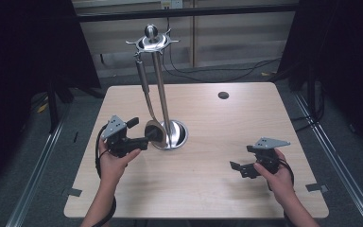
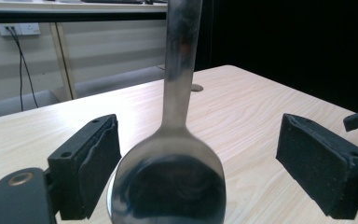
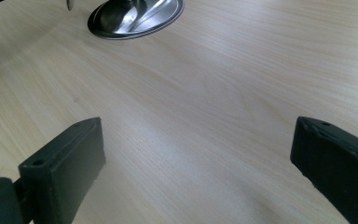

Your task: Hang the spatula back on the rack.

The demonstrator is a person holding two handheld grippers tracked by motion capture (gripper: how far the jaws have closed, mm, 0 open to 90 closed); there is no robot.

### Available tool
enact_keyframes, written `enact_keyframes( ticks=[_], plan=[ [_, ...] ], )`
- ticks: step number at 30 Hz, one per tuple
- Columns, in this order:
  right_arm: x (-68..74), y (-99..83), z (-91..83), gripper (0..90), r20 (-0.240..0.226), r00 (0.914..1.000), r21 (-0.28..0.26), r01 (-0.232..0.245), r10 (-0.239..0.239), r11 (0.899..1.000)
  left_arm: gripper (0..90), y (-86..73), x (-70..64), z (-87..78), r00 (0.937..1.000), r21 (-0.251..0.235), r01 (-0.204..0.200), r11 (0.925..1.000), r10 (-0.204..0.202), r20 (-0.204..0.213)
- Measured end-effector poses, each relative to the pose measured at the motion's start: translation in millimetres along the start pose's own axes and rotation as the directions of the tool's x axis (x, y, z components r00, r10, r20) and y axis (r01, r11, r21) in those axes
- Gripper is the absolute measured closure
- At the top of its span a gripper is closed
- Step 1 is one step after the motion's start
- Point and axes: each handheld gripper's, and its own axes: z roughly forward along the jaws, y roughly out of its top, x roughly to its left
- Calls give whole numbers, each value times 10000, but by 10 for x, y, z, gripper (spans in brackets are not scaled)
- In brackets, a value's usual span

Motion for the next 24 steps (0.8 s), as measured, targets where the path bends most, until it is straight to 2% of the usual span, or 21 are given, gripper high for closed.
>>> enact_keyframes(
  ticks=[5,16,22,24],
  plan=[
    [10,-5,10,28,-17,10000,50,42,-42,10000,111,-79,22,-35,10000,42,66,10000,-66,29],
    [12,-5,9,28,-11,10000,43,22,-22,10000,80,-247,41,-86,9997,610,134,9980,-121,-224],
    [24,-8,30,28,-50,9999,84,99,-99,9999,41,-335,40,-82,9999,892,103,9960,-96,-78],
    [31,-3,25,28,-77,9999,82,82,-81,9999,35,-367,39,-82,9997,917,242,9955,-241,-23]
  ],
)
